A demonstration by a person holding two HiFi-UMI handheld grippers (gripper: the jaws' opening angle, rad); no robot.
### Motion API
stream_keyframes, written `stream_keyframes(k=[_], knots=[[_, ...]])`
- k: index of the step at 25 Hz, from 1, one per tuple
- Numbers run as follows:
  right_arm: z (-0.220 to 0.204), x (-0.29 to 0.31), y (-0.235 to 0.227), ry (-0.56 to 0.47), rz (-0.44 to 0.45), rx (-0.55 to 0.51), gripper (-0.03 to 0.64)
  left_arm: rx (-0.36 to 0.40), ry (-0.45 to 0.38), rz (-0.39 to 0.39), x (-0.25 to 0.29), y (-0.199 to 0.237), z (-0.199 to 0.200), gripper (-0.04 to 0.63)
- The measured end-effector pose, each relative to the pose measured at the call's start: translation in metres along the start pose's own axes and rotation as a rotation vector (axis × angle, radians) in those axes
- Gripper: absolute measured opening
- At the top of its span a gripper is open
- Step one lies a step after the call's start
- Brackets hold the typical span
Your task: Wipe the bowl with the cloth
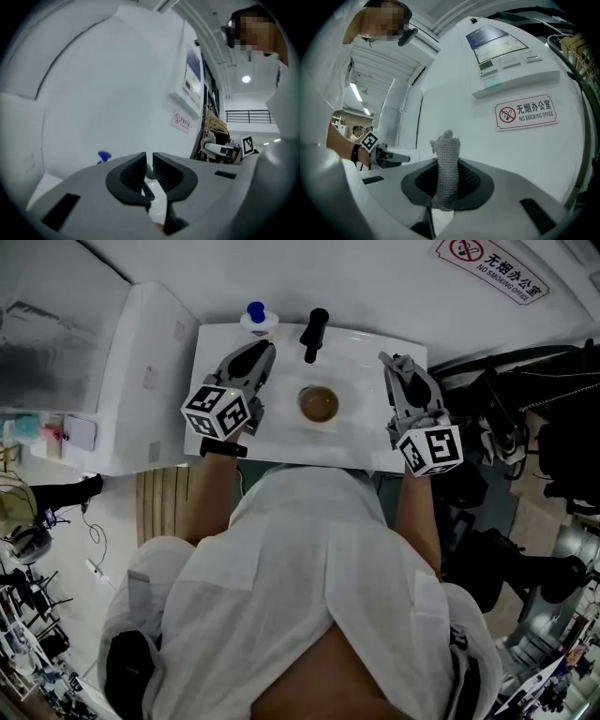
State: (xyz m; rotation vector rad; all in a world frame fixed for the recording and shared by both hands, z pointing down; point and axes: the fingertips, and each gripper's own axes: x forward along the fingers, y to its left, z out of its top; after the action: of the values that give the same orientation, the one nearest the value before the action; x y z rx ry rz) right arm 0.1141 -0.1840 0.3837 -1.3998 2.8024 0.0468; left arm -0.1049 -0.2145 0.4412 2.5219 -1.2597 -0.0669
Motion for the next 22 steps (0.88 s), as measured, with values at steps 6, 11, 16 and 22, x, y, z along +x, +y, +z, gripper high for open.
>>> stream_keyframes(k=[6,11,16,22], knots=[[0.028,-0.010,-0.005,-0.041,-0.031,-0.037,0.063,0.253,-0.213,-0.037,-0.032,-0.035,0.077,0.017],[0.045,-0.018,-0.007,-0.057,-0.057,-0.062,0.060,0.325,-0.254,-0.050,-0.045,-0.046,0.095,0.014],[0.052,-0.020,-0.005,-0.071,-0.054,-0.082,0.060,0.336,-0.268,-0.071,-0.047,-0.052,0.100,0.014],[0.055,-0.022,-0.004,-0.068,-0.048,-0.101,0.060,0.325,-0.267,-0.084,-0.042,-0.056,0.099,0.014]])
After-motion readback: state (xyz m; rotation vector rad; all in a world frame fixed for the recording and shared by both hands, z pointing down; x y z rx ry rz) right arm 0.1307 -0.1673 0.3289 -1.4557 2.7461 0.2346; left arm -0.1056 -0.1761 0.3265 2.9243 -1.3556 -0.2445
